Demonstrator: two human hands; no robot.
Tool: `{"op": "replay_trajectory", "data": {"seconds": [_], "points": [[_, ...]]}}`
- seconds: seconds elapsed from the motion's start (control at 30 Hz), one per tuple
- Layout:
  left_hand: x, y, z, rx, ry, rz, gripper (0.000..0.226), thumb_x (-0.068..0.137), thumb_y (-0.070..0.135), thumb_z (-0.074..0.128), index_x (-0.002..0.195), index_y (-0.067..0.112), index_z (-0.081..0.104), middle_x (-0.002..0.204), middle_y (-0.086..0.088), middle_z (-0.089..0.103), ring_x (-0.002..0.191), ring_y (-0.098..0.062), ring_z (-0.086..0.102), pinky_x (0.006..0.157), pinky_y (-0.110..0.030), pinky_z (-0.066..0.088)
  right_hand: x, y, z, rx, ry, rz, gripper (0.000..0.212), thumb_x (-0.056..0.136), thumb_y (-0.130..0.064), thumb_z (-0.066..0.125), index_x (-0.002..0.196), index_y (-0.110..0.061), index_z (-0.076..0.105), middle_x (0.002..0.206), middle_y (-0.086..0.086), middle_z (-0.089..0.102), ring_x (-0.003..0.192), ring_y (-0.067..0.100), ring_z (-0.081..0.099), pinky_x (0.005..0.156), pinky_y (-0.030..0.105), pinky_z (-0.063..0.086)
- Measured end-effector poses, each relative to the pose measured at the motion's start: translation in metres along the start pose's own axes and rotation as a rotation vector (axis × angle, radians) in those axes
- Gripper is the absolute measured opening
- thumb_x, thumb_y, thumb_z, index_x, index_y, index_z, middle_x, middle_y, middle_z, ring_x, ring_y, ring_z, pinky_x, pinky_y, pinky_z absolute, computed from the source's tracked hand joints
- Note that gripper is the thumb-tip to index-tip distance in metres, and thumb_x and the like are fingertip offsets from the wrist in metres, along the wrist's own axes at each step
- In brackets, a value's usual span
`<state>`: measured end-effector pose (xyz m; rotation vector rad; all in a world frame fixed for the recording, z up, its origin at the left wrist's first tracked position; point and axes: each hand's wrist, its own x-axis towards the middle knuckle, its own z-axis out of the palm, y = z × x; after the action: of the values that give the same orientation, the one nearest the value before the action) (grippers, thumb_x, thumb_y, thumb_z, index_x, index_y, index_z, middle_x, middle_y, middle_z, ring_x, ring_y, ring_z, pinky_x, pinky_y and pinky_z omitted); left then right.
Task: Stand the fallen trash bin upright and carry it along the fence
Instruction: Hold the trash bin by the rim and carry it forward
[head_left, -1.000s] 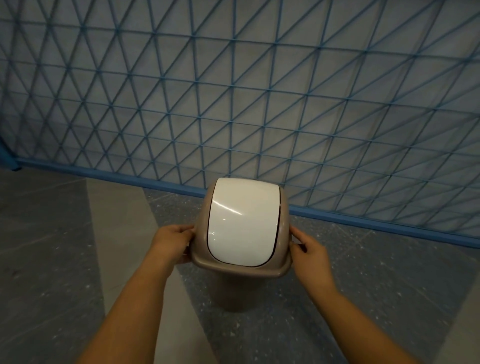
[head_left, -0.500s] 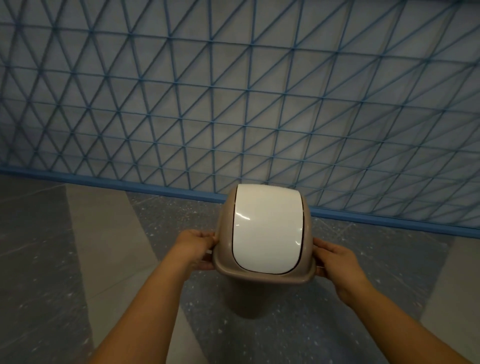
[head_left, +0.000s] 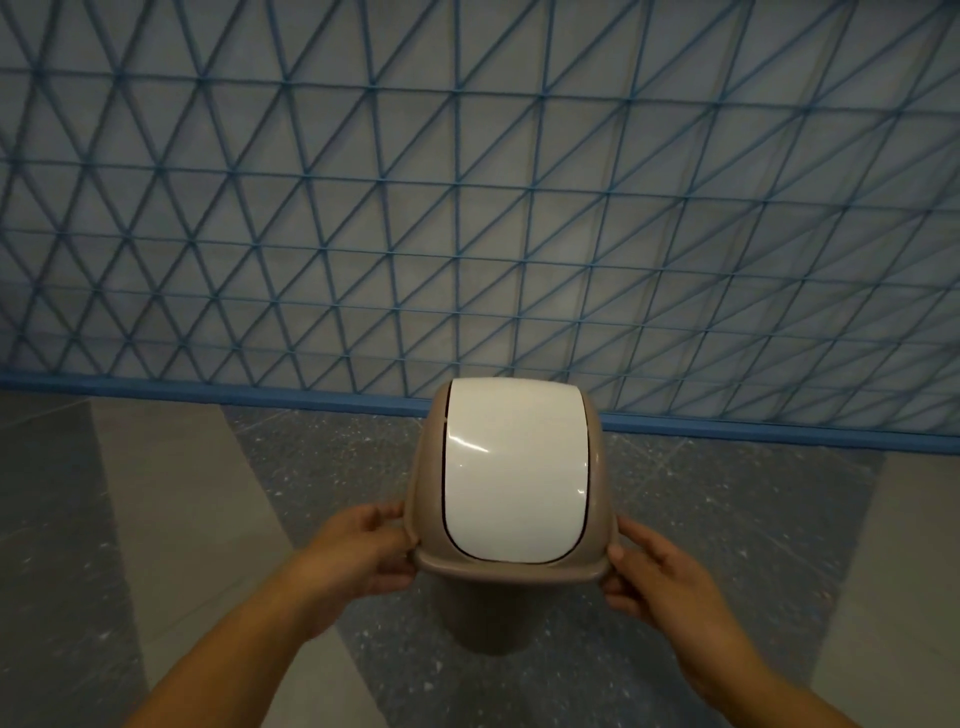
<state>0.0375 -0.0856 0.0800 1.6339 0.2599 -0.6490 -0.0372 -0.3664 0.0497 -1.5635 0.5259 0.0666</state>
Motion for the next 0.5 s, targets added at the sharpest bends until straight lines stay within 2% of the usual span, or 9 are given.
{"op": "replay_trajectory", "data": {"seconds": [0.13, 0.27, 0.37, 0.5], "points": [[0.002, -0.018, 0.013, -0.21, 0.077, 0.035, 0.034, 0.09, 0.006, 0.057, 0.124, 0.01, 0.058, 0.089, -0.013, 0.066, 0.071, -0.017, 0.062, 0.064, -0.026, 0.057, -0.001, 0.009, 0.008, 0.02, 0.068, -0.085, 0.048, 0.089, -0.014, 0.057, 0.135, -0.026, 0.046, 0.079, 0.016, 0.07, 0.074, 0.024, 0.067, 0.058, 0.025, 0.054], [0.017, -0.015, 0.016, -0.296, 0.14, 0.046, 0.046, 0.09, -0.001, 0.055, 0.134, 0.011, 0.05, 0.095, -0.02, 0.061, 0.076, -0.022, 0.063, 0.067, -0.032, 0.056, 0.008, 0.01, 0.012, 0.032, 0.109, -0.147, 0.046, 0.09, -0.016, 0.057, 0.133, -0.028, 0.048, 0.079, 0.013, 0.069, 0.071, 0.02, 0.065, 0.056, 0.02, 0.054], [0.031, -0.006, 0.017, -0.29, 0.167, 0.058, 0.051, 0.089, 0.0, 0.056, 0.136, 0.017, 0.047, 0.096, -0.021, 0.063, 0.083, -0.026, 0.066, 0.068, -0.034, 0.056, 0.023, 0.006, 0.016, 0.014, 0.145, -0.174, 0.045, 0.091, -0.022, 0.056, 0.133, -0.032, 0.047, 0.08, 0.008, 0.07, 0.074, 0.019, 0.066, 0.063, 0.023, 0.053], [0.054, 0.007, 0.022, -0.281, 0.202, 0.085, 0.054, 0.089, 0.0, 0.055, 0.139, 0.018, 0.045, 0.092, -0.019, 0.066, 0.081, -0.024, 0.067, 0.067, -0.031, 0.056, 0.048, -0.002, 0.021, 0.005, 0.179, -0.225, 0.043, 0.092, -0.024, 0.053, 0.134, -0.029, 0.047, 0.081, 0.006, 0.07, 0.073, 0.016, 0.064, 0.065, 0.023, 0.053]]}}
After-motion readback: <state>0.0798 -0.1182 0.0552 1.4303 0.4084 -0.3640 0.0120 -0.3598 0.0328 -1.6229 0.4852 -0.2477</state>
